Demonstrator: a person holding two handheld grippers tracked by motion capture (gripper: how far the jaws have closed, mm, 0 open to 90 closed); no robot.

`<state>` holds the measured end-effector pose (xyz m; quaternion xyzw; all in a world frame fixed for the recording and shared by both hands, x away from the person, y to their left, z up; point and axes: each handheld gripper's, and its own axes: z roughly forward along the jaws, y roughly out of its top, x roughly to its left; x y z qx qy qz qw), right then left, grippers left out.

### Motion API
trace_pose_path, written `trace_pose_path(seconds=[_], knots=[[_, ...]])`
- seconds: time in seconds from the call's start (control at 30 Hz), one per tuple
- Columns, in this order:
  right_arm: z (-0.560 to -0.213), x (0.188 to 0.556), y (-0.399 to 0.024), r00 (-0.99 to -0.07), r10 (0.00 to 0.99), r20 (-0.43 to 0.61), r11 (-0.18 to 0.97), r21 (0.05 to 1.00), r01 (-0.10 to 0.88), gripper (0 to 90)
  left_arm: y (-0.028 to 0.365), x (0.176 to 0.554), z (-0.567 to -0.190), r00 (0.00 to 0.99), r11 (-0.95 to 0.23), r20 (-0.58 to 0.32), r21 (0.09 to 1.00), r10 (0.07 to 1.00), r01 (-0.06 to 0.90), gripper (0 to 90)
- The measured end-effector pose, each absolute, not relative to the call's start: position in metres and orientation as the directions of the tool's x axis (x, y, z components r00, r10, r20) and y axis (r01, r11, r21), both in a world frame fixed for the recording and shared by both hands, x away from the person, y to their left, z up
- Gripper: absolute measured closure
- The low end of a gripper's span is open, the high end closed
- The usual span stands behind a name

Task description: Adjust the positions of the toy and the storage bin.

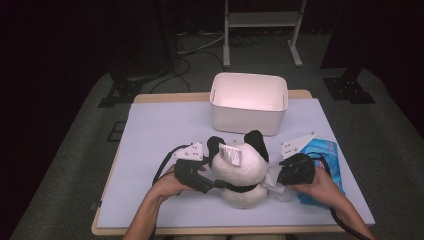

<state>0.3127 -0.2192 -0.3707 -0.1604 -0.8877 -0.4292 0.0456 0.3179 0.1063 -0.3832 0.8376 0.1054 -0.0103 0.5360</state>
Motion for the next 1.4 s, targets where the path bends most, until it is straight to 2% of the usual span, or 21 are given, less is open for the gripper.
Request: trace_pose_path(seconds=[0.13,0.53,0.93,1.4], knots=[[-0.368,0.315,-0.226,-0.941,0.247,0.233,0.543,0.771,0.333,85.6,0.108,0.315,-0.379,0.982,-0.407,-0.091,0.901,0.163,0.151,38.2],[-0.343,0.318,-0.241,-0.937,0.272,0.219,0.466,0.822,0.328,85.5,0.115,0.311,-0.374,0.988,-0.432,-0.03,0.897,0.148,0.092,39.6],[-0.307,0.319,-0.241,-0.947,0.279,0.16,0.446,0.852,0.275,85.4,0.111,0.311,-0.371,0.989,-0.442,-0.019,0.893,0.144,0.081,39.6],[-0.278,0.321,-0.22,-0.961,0.254,0.108,0.476,0.851,0.221,85.2,0.107,0.309,-0.369,0.989,-0.458,0.0,0.886,0.146,0.068,39.6]])
